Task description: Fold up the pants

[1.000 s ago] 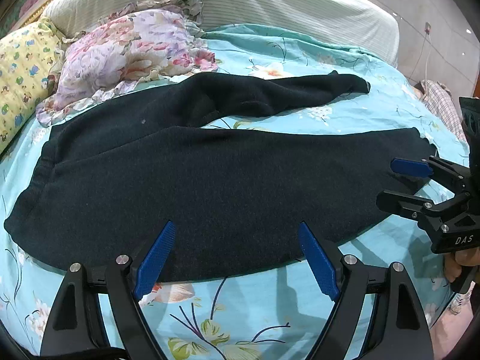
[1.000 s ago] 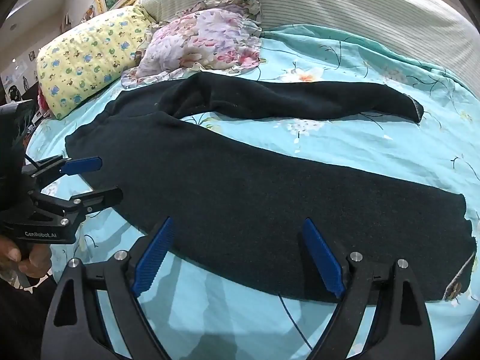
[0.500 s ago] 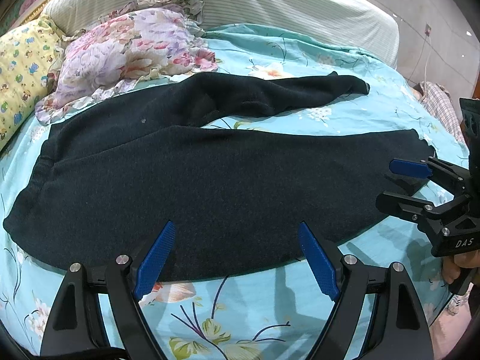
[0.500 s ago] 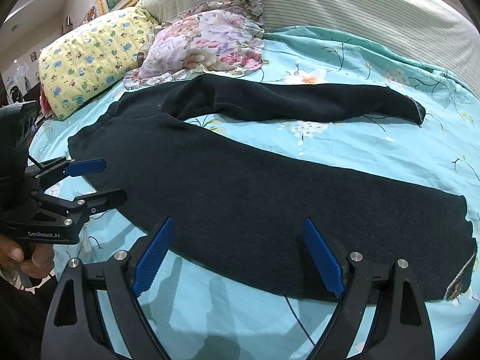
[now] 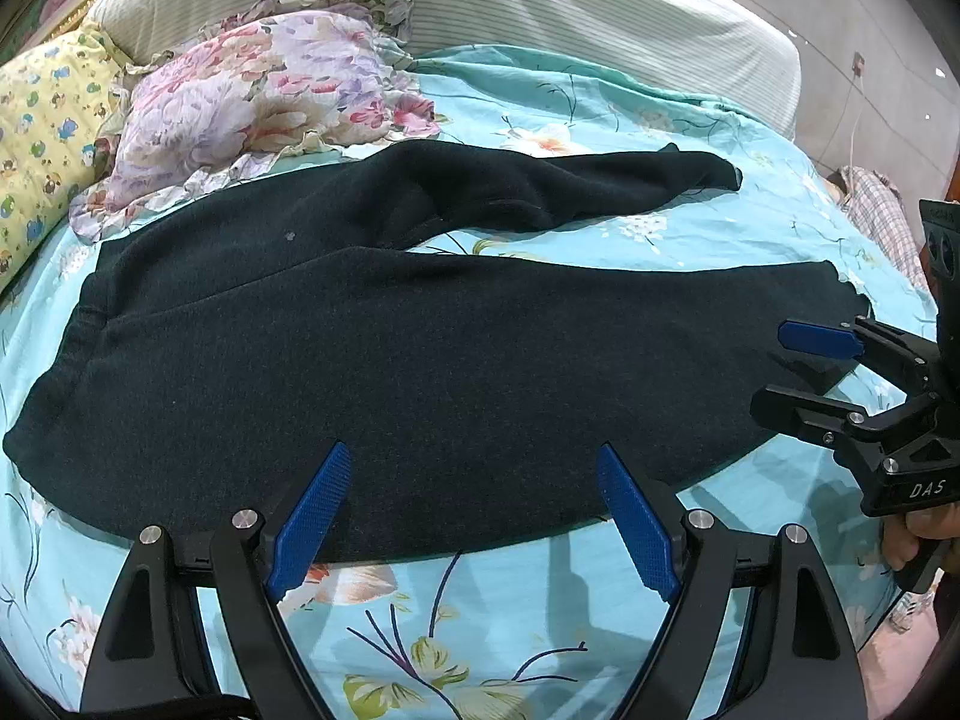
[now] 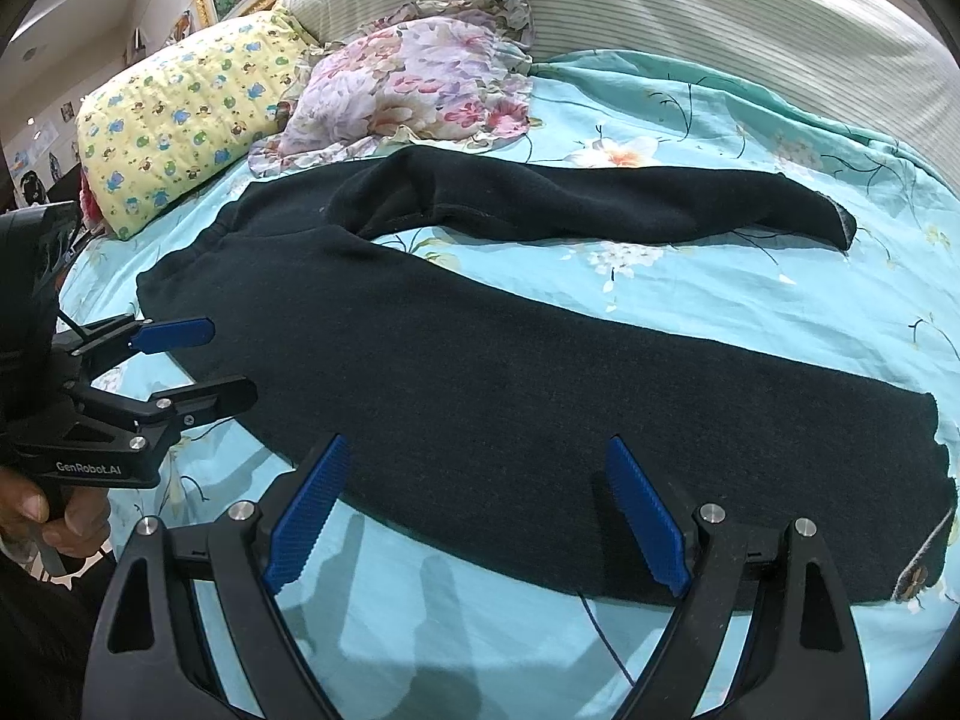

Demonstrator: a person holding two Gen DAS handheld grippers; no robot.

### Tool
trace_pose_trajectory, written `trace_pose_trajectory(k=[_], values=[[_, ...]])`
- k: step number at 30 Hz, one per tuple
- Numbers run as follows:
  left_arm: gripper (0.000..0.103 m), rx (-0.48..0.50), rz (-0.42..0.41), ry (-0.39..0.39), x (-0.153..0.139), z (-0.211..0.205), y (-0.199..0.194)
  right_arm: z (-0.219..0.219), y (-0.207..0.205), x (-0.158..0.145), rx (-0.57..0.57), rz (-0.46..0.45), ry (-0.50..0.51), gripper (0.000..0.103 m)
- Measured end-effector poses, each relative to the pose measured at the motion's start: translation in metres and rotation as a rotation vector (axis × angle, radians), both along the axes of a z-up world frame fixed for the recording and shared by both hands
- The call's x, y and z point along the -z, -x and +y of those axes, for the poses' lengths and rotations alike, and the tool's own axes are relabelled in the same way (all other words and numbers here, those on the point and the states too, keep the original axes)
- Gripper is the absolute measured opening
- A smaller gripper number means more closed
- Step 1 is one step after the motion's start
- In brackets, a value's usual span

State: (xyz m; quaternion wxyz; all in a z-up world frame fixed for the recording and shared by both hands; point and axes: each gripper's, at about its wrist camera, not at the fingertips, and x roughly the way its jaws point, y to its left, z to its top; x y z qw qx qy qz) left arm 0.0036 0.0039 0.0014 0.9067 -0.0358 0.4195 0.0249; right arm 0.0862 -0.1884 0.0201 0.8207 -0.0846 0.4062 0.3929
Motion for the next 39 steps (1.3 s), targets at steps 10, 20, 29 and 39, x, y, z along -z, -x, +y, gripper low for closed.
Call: trace_pose_trajectory(k=[10, 20, 29, 39], values=[[0.085, 0.007, -0.005, 0.013, -0.001, 0.001, 0.001, 0.002, 0.000, -0.001, 0.003, 0.001, -0.005, 0.088], [0.085, 0.011, -0.003, 0.020, -0.001, 0.001, 0.001, 0.001, 0.000, -0.002, 0.004, 0.000, -0.006, 0.088], [0.085, 0.044, -0.003, 0.031, -0.004, 0.004, -0.002, 0.001, -0.002, -0.003, 0.004, -0.002, -0.002, 0.088], [0.085, 0.091, -0.014, 0.021, -0.013, 0.007, -0.016, 0.001, -0.012, -0.009, 0.019, 0.006, 0.008, 0.088]])
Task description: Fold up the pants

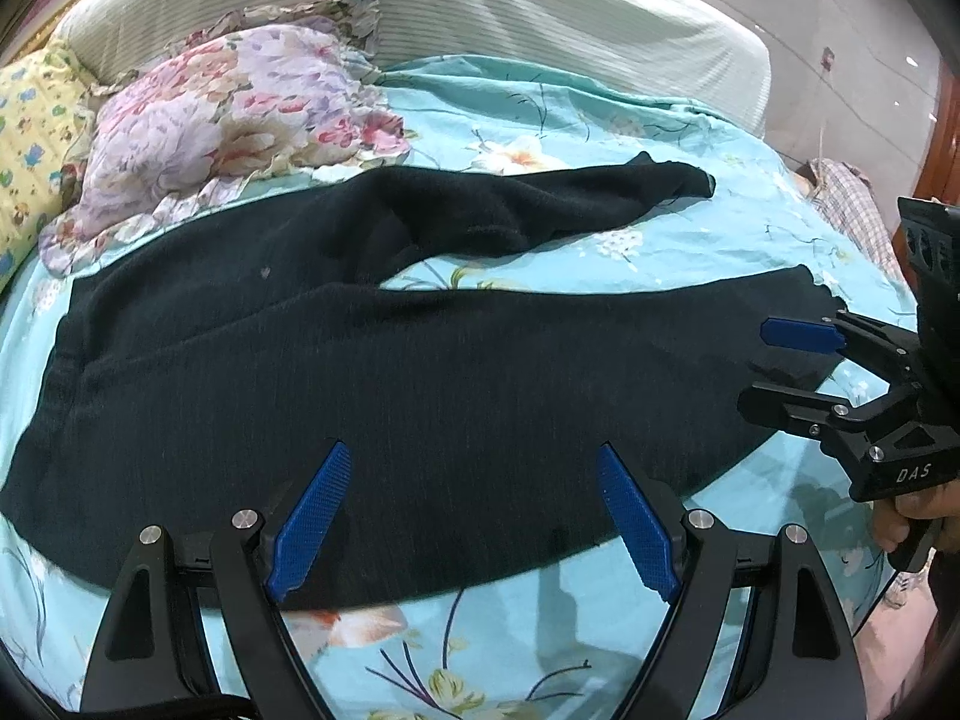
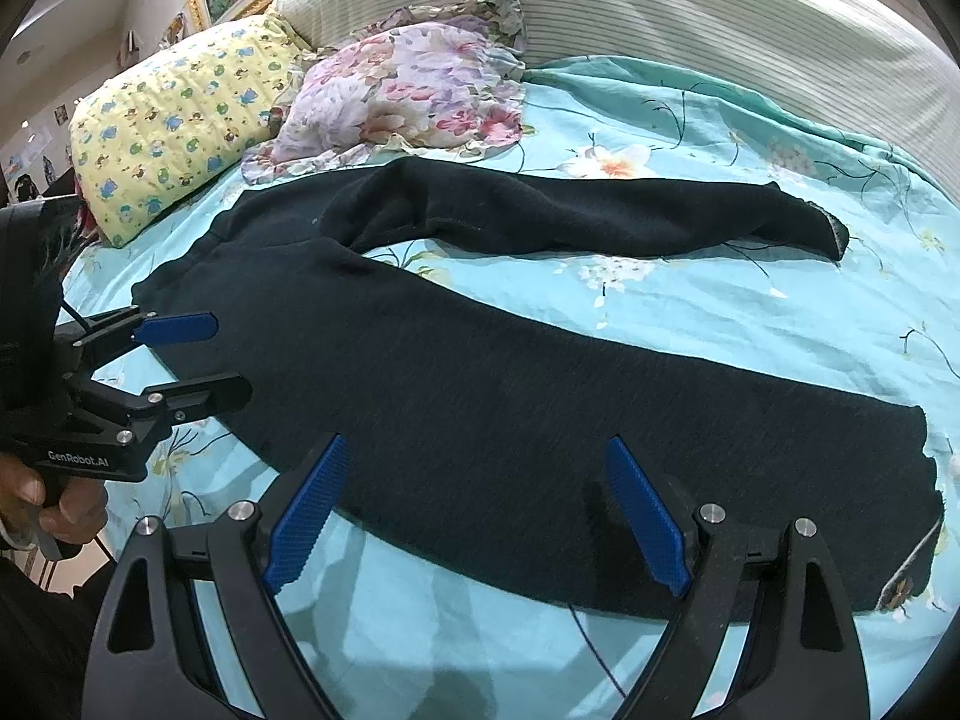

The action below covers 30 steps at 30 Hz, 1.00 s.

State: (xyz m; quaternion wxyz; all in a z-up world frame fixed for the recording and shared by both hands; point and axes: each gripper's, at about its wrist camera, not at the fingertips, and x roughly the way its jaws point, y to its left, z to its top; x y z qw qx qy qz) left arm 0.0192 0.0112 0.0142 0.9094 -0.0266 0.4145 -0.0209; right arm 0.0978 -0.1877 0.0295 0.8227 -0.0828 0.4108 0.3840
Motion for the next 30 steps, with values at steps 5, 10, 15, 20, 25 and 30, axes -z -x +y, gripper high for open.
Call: trace_pose_trajectory(k=[5, 10, 15, 20, 25, 30], values=[[0.085, 0.037, -0.011, -0.017, -0.008, 0.000, -0.014, -0.003, -0.010, -0.001, 0.026, 0.010, 0.001, 0.088], [0.085, 0.078, -0.013, -0.018, -0.018, 0.002, -0.034, -0.007, -0.025, -0.002, 0.077, 0.013, 0.024, 0.088], [0.085, 0.132, -0.014, -0.033, -0.028, 0.003, -0.059, -0.016, -0.047, -0.008, 0.156, 0.047, -0.004, 0.088], [0.085, 0.185, -0.011, -0.042, -0.040, 0.006, -0.090, -0.030, -0.078, -0.015, 0.264, 0.095, -0.049, 0.088], [0.085, 0.237, 0.001, -0.029, -0.052, 0.008, -0.131, -0.048, -0.112, -0.020, 0.382, 0.174, -0.137, 0.088], [0.085, 0.309, 0.011, -0.054, -0.057, 0.004, -0.173, -0.061, -0.139, -0.019, 0.471, 0.219, -0.176, 0.088]])
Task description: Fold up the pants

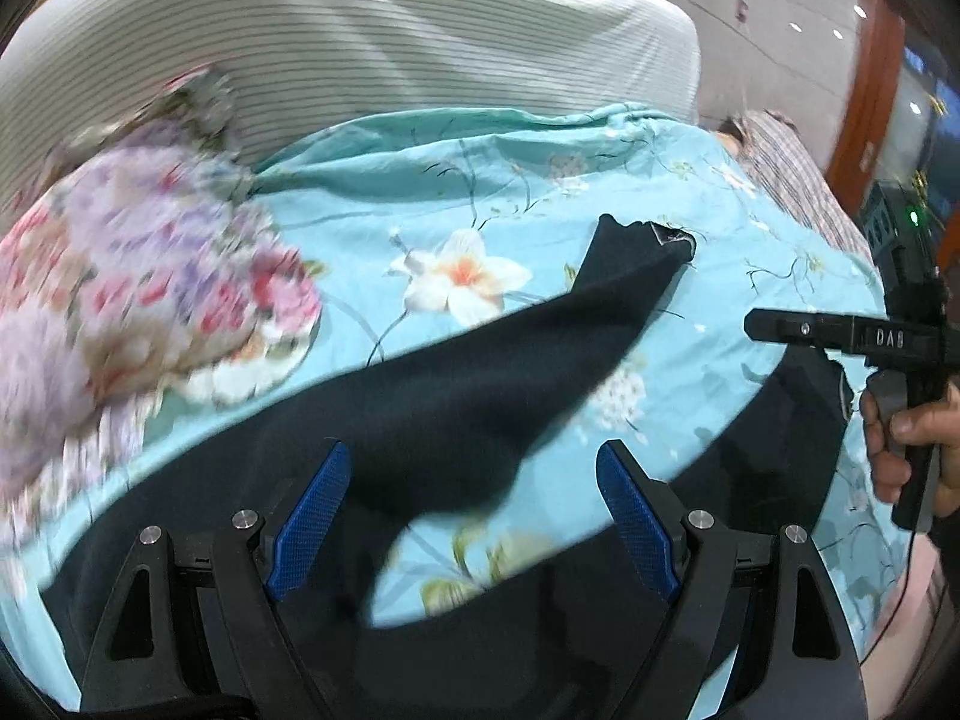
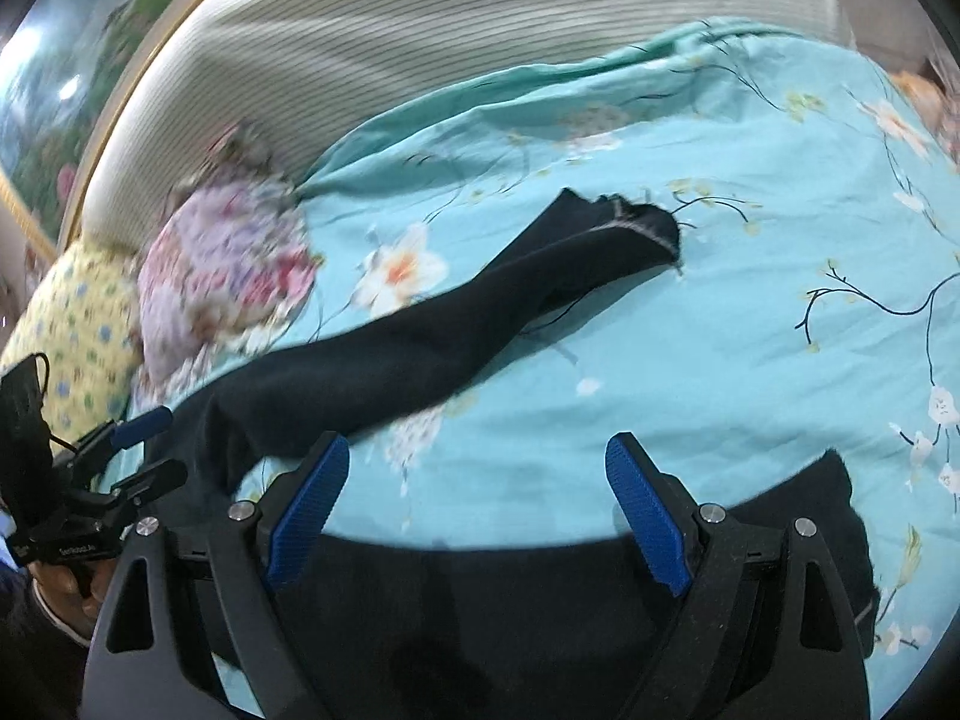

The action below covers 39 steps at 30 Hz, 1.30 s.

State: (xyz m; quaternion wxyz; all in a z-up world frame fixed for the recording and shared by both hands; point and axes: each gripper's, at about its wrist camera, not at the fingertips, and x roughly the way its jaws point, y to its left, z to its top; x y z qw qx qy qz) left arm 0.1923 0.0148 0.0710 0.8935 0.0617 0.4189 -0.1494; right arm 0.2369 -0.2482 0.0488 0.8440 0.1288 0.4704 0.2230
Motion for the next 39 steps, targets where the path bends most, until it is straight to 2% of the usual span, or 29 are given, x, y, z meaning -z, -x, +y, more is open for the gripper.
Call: trace_pose_trajectory(k=[8, 14, 19, 23, 26, 28, 29, 30, 31, 33, 39], values=[[0.085, 0.104, 0.040, -0.076, 0.018, -0.010, -0.061, -0.009, -0.042, 0.006, 0.100, 0.072, -0.043, 0.087], [0.085, 0.209, 0.115, -0.118, 0.039, -0.012, -0.104, -0.018, -0.074, 0.019, 0.188, 0.152, -0.123, 0.083], [0.085, 0.267, 0.204, -0.117, 0.059, -0.012, -0.135, -0.024, -0.090, 0.027, 0.240, 0.186, -0.178, 0.082], [0.082, 0.303, 0.291, -0.128, 0.082, -0.016, -0.148, -0.023, -0.101, 0.036, 0.254, 0.222, -0.188, 0.071], [0.075, 0.333, 0.331, -0.125, 0.091, -0.020, -0.148, -0.022, -0.104, 0.043, 0.267, 0.241, -0.179, 0.056], [0.048, 0.375, 0.337, -0.102, 0.089, -0.023, -0.142, -0.022, -0.106, 0.045, 0.270, 0.241, -0.176, 0.040], [0.039, 0.395, 0.343, -0.091, 0.087, -0.025, -0.138, -0.021, -0.106, 0.045, 0.267, 0.240, -0.171, 0.031], [0.020, 0.406, 0.341, -0.094, 0.086, -0.027, -0.132, -0.020, -0.106, 0.044, 0.264, 0.238, -0.167, 0.024], [0.008, 0.418, 0.327, -0.107, 0.083, -0.030, -0.124, -0.020, -0.105, 0.043, 0.263, 0.230, -0.161, 0.020], [0.007, 0.442, 0.293, -0.121, 0.077, -0.033, -0.106, -0.019, -0.102, 0.038, 0.260, 0.213, -0.148, 0.014], [0.005, 0.420, 0.208, -0.106, 0.051, -0.034, -0.047, -0.026, -0.078, 0.021, 0.250, 0.169, -0.152, 0.011]])
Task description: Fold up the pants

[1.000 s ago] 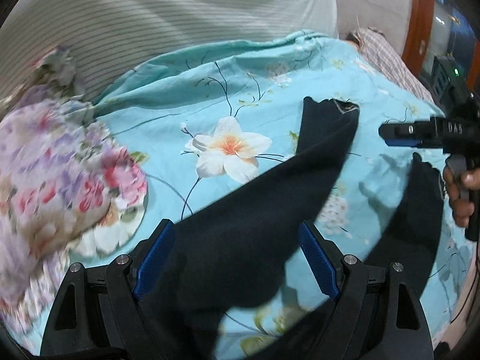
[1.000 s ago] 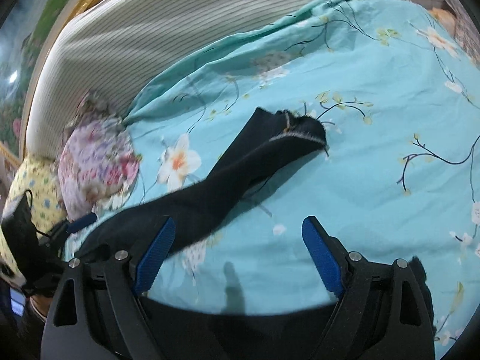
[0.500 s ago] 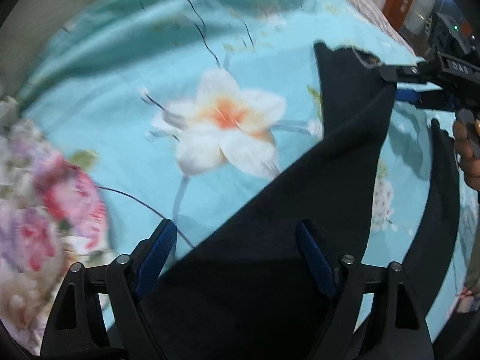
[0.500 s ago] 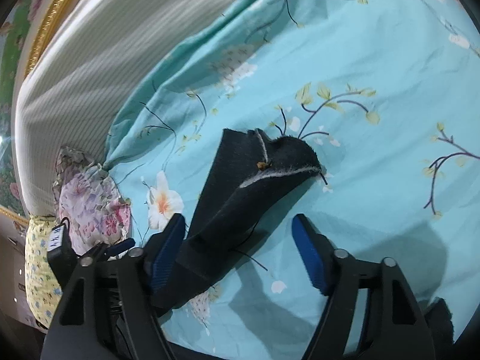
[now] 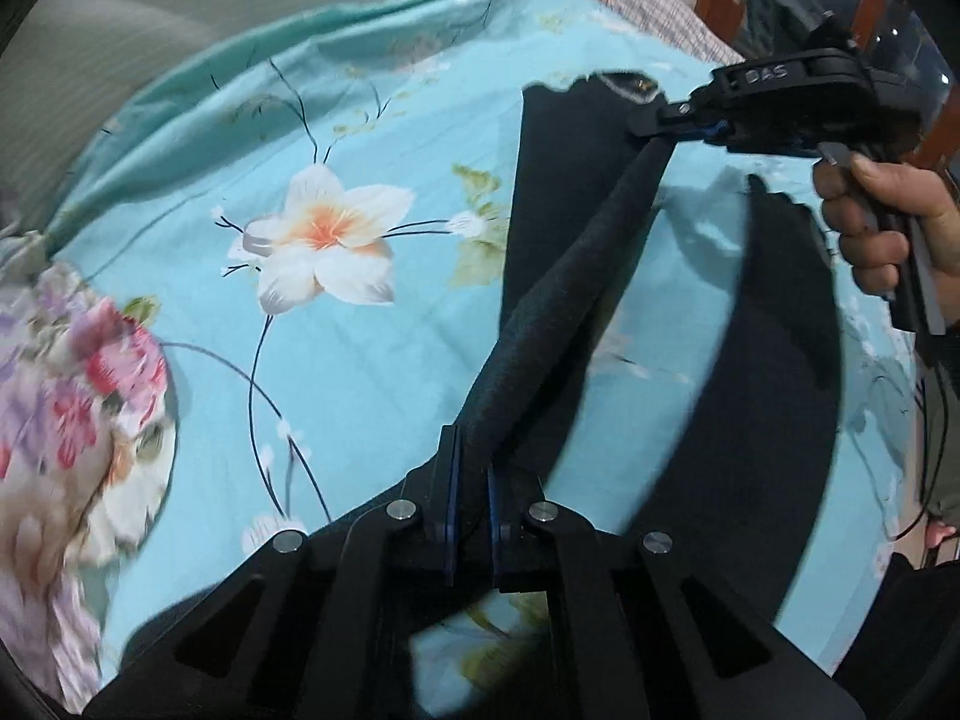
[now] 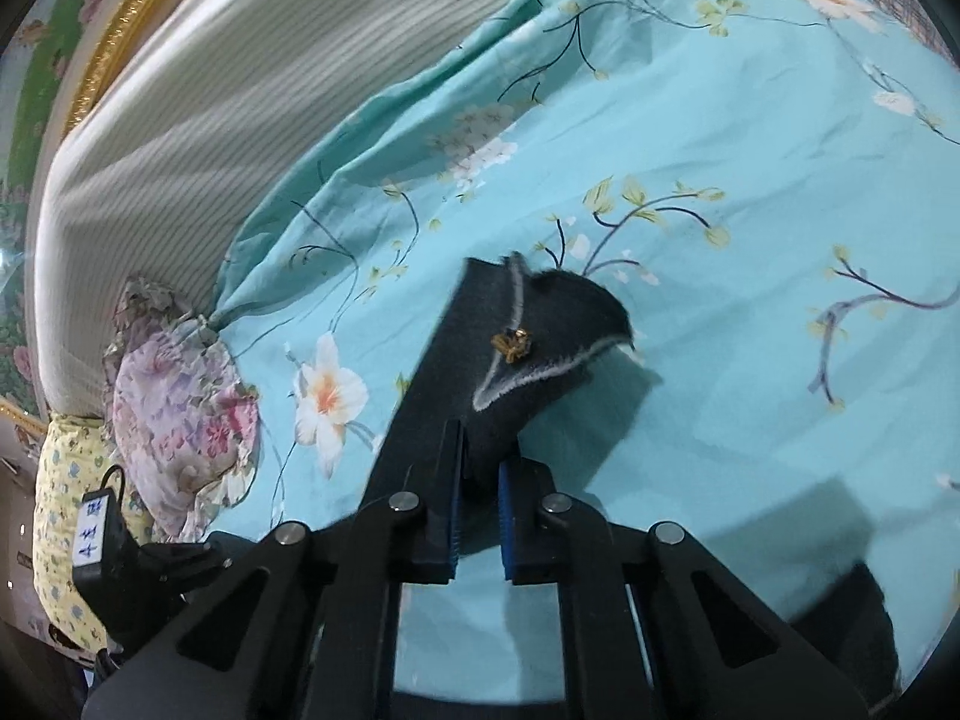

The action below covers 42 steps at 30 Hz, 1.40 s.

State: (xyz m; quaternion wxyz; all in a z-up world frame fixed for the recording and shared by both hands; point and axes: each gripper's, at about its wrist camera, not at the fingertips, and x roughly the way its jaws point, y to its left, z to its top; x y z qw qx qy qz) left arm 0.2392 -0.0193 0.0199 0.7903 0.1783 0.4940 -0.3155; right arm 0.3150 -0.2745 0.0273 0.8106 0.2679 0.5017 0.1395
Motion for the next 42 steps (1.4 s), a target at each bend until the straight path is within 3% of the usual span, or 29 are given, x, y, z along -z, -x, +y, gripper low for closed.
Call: trace_pose_trajectory(k=[13, 19, 25, 35, 42], values=[[0.005, -0.068, -0.048, 0.116, -0.039, -0.016, 0.101, -0.040, 0.086, -0.039, 0.025, -0.048, -0.036, 0.008], [0.005, -0.081, -0.025, 0.113, -0.026, -0.024, 0.134, -0.057, 0.128, -0.031, 0.045, -0.028, -0.042, 0.008], [0.006, -0.090, -0.003, 0.183, -0.024, -0.028, 0.152, -0.071, 0.154, -0.018, 0.099, -0.025, -0.041, 0.007], [0.007, -0.103, 0.058, 0.159, 0.008, -0.041, 0.158, -0.089, 0.167, 0.009, 0.164, 0.020, -0.006, 0.007], [0.017, -0.128, 0.067, 0.156, 0.019, -0.043, 0.168, -0.092, 0.170, 0.013, 0.182, -0.008, 0.074, 0.006]])
